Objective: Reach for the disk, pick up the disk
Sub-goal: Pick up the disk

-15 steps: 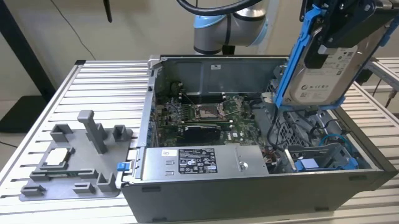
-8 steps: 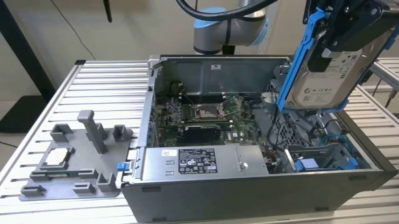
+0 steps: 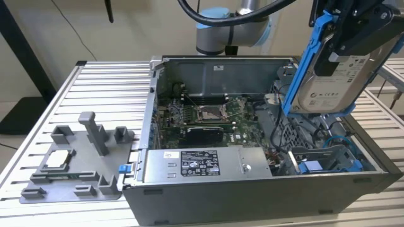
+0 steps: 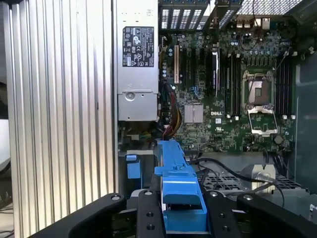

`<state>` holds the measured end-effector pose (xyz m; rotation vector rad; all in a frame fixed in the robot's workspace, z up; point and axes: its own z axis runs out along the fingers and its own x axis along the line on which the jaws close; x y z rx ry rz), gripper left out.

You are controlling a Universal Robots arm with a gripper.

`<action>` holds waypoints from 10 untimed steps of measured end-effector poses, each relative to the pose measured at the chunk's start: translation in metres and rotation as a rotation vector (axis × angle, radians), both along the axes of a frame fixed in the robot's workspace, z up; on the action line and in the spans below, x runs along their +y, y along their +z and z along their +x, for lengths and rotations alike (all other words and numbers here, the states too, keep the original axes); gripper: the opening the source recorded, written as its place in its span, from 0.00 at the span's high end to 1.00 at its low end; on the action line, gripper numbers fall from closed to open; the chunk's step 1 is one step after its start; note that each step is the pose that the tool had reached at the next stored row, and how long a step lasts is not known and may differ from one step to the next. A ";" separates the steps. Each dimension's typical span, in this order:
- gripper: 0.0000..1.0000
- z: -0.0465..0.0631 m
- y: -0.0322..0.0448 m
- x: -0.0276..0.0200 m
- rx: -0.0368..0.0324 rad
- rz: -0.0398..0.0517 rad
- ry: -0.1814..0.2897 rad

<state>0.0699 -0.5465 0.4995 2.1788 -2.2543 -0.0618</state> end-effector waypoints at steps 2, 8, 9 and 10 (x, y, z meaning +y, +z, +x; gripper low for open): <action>1.00 0.000 -0.0003 -0.0010 0.0000 0.0000 0.000; 1.00 0.001 -0.0005 -0.0020 0.0000 -0.0003 0.000; 1.00 0.001 -0.0006 -0.0020 0.0000 -0.0001 0.000; 1.00 0.001 -0.0006 -0.0020 0.0000 -0.0001 0.000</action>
